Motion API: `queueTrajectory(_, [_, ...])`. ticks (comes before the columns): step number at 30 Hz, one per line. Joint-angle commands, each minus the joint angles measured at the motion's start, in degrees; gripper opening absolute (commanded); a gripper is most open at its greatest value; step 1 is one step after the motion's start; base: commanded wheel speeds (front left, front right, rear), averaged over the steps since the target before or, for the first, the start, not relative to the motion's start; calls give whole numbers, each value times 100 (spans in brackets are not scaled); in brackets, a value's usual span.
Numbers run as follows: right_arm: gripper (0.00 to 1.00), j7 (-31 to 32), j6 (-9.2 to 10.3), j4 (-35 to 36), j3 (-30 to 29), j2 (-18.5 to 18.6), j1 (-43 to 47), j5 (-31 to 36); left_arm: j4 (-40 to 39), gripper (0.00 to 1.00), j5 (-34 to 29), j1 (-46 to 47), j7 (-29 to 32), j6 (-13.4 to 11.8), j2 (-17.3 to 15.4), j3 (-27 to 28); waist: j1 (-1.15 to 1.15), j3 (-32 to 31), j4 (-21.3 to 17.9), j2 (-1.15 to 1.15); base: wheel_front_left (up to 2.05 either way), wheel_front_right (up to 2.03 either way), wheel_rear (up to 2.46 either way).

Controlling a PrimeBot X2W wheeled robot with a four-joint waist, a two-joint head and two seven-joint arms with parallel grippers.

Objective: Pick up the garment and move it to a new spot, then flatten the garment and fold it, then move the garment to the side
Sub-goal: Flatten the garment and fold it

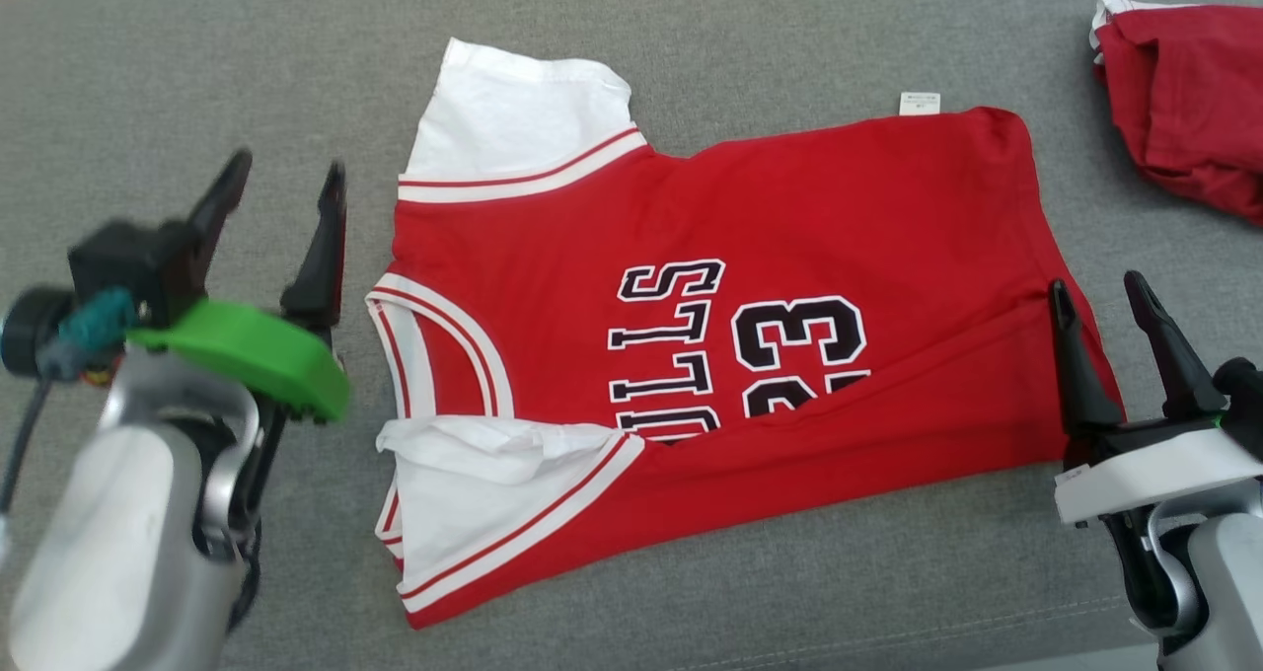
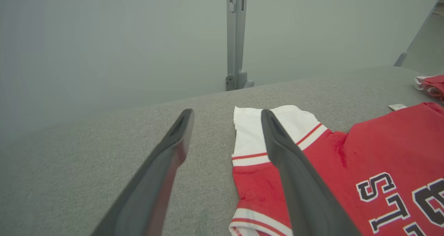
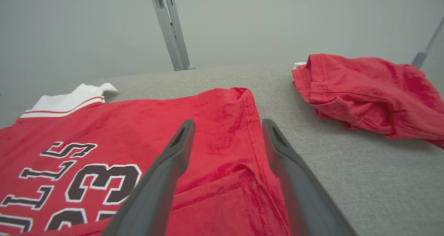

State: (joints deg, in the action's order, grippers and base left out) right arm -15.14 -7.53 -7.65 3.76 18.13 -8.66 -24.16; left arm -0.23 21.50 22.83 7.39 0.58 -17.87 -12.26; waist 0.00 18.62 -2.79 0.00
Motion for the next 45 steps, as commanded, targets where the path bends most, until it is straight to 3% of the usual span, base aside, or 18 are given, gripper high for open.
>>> queueTrajectory(1, [100,-3,9,28,65,5,-147,54,199,100,49,451,246,162,-109,-50,0,334,-166,0,0,0,0])
queueTrajectory(4, [100,-3,9,23,153,20,-305,102,522,100,176,1145,633,351,-207,-96,0,495,-248,0,0,0,0])
queueTrajectory(8, [100,-3,9,43,255,-52,-603,155,1248,100,544,2360,1596,561,-263,-254,0,826,-400,0,0,0,0])
queueTrajectory(13, [100,-3,9,40,405,-123,-874,172,2044,100,629,3569,2631,663,-485,-742,0,1177,-574,0,0,0,0])
queueTrajectory(18, [100,-4,9,21,432,-215,-1018,174,2729,100,669,4199,3042,688,-623,-1232,0,1375,-750,0,0,0,0])
queueTrajectory(29, [100,-4,9,34,418,-349,-1082,141,3409,100,1094,4694,3055,691,-898,-2074,0,1508,-1024,0,0,0,0])
queueTrajectory(41, [100,-3,9,54,530,-357,-1281,175,3945,98,1352,4999,2988,692,-1020,-2535,0,1597,-1207,0,0,0,0])
queueTrajectory(42, [100,-4,9,53,558,-347,-1322,183,3968,88,1365,5014,2999,692,-1039,-2582,0,1601,-1219,0,0,0,0])
queueTrajectory(44, [100,-4,9,22,653,-307,-1463,202,3980,0,1474,5001,3032,692,-1060,-2684,0,1609,-1247,0,0,0,0])
queueTrajectory(45, [100,-4,9,4,736,-270,-1570,219,3977,0,1525,5009,3037,692,-1082,-2728,0,1613,-1261,0,0,0,0])
